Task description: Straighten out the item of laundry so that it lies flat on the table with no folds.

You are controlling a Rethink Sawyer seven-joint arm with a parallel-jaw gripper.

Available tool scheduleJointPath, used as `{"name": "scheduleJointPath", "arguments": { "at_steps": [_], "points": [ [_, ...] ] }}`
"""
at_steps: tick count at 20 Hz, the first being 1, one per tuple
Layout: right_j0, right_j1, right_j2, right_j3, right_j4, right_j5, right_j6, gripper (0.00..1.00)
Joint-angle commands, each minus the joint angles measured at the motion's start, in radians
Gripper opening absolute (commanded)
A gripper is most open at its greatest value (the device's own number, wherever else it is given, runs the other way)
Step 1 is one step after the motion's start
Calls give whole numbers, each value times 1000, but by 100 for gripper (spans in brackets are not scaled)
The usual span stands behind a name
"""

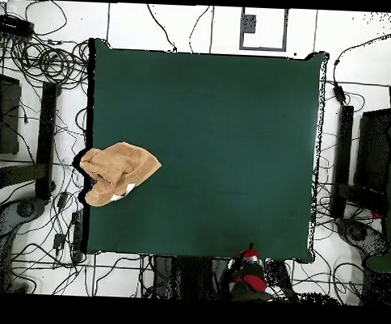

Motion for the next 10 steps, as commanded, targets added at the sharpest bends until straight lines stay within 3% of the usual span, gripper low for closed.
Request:
{"name": "scheduleJointPath", "arguments": {
  "at_steps": [1,5,10],
  "points": [
    [-61,-157,174,23,-156,419,-202,100],
    [-30,-194,158,34,-172,438,-178,100],
    [-29,-89,297,-44,-175,442,-99,100]
  ]
}}
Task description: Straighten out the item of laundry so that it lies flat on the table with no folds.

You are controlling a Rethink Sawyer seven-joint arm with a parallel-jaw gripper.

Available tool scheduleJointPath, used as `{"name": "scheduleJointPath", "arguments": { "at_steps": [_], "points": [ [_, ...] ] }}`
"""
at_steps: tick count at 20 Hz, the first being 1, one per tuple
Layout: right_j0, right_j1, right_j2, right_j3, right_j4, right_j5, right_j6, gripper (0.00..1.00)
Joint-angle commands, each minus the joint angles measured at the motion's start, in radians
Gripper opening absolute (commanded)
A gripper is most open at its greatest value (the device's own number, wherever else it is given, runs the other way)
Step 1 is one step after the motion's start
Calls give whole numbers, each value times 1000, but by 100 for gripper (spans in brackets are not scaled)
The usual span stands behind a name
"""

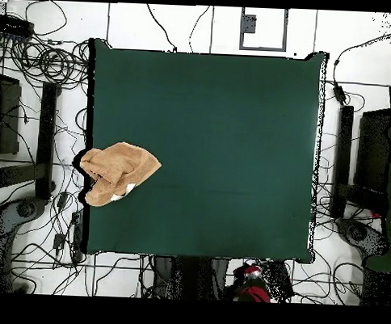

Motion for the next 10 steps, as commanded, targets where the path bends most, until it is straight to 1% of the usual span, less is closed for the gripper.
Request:
{"name": "scheduleJointPath", "arguments": {
  "at_steps": [1,2,4,5,7,8,10],
  "points": [
    [35,71,268,-73,-22,102,-84,100],
    [55,109,282,-100,-20,53,-56,100],
    [87,144,299,-137,-1,26,-32,100],
    [110,155,293,-153,8,19,-24,100],
    [181,187,259,-195,49,-19,10,100],
    [227,207,234,-223,84,-34,33,100],
    [288,231,210,-267,126,-18,54,100]
  ]
}}
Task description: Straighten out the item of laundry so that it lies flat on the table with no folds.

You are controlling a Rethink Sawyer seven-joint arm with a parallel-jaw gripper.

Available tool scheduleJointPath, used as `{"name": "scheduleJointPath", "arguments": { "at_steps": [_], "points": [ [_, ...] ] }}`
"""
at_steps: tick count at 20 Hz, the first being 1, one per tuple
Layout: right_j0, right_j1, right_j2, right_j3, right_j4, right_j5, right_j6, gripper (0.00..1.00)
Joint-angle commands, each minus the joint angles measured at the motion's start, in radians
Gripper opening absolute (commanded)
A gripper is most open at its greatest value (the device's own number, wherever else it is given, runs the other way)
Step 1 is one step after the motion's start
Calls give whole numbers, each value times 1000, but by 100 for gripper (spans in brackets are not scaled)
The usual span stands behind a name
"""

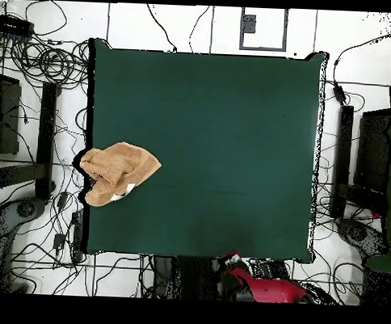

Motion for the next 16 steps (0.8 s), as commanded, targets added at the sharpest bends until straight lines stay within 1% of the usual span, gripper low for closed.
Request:
{"name": "scheduleJointPath", "arguments": {
  "at_steps": [1,3,4,6,7,8,10,12,16],
  "points": [
    [197,147,118,-228,140,-45,56,100],
    [231,172,117,-265,187,-23,74,100],
    [273,192,96,-289,227,-16,93,100],
    [322,218,77,-322,292,-1,114,100],
    [329,226,80,-328,315,2,121,100],
    [366,247,58,-352,355,8,133,100],
    [406,267,41,-371,421,17,147,100],
    [434,277,31,-381,481,36,156,100],
    [478,297,17,-390,572,49,169,100]
  ]
}}
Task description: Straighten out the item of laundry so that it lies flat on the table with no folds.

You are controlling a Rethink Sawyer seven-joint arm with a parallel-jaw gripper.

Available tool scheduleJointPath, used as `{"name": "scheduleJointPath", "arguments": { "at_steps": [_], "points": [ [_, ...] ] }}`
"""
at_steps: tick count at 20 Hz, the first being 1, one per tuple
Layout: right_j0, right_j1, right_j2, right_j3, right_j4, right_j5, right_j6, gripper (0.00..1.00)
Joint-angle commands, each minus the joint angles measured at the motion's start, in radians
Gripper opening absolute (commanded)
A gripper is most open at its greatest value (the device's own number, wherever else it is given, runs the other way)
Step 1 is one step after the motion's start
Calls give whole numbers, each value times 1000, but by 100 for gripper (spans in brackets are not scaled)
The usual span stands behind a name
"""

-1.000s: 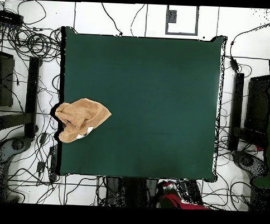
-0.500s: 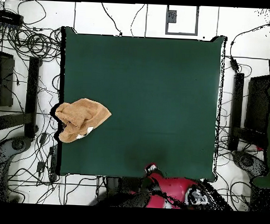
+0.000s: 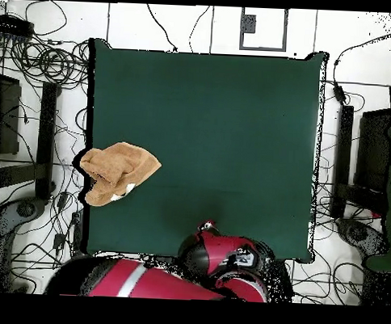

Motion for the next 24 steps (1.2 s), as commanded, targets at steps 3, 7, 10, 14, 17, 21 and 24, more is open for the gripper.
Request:
{"name": "scheduleJointPath", "arguments": {
  "at_steps": [3,7,10,14,17,21,24],
  "points": [
    [81,102,104,-220,271,14,165,100],
    [46,59,158,-181,315,49,153,100],
    [42,38,178,-178,333,79,133,100],
    [29,26,187,-171,338,98,105,100],
    [39,7,166,-182,310,186,43,100],
    [-25,-74,216,-145,272,296,-28,100],
    [-77,-142,251,-117,251,384,-79,100]
  ]
}}
